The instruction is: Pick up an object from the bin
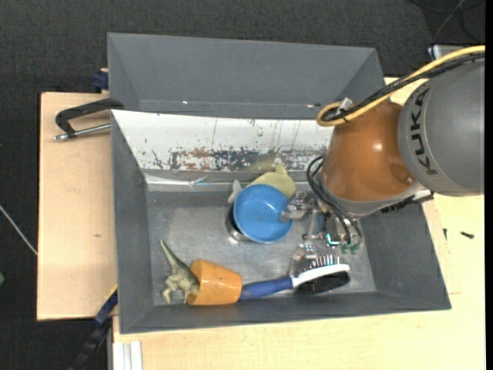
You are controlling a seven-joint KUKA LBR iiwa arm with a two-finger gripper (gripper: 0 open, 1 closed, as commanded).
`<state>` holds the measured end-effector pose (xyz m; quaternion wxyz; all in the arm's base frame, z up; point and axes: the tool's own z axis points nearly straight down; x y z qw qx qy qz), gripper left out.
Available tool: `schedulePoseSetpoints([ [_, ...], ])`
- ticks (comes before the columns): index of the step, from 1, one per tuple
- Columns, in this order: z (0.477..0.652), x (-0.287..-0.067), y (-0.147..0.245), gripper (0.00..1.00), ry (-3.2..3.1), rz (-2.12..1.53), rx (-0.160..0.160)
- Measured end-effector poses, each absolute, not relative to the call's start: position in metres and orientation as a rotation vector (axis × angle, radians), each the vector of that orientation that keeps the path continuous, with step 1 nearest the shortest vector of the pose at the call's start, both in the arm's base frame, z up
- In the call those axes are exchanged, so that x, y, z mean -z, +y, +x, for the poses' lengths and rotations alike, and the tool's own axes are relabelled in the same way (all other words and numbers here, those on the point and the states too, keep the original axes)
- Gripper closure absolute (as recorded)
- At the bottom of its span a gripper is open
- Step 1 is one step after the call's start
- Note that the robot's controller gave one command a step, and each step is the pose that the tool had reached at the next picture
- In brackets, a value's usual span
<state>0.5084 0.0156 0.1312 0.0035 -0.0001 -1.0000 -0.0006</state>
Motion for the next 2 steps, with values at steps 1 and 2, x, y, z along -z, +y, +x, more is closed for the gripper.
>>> schedulePoseSetpoints([
  [1,0.5470,-0.0995,0.0439,0.00,-3.161,0.288,0.000],
  [2,0.5445,-0.0968,0.0454,1.00,-3.148,0.292,0.003],
])
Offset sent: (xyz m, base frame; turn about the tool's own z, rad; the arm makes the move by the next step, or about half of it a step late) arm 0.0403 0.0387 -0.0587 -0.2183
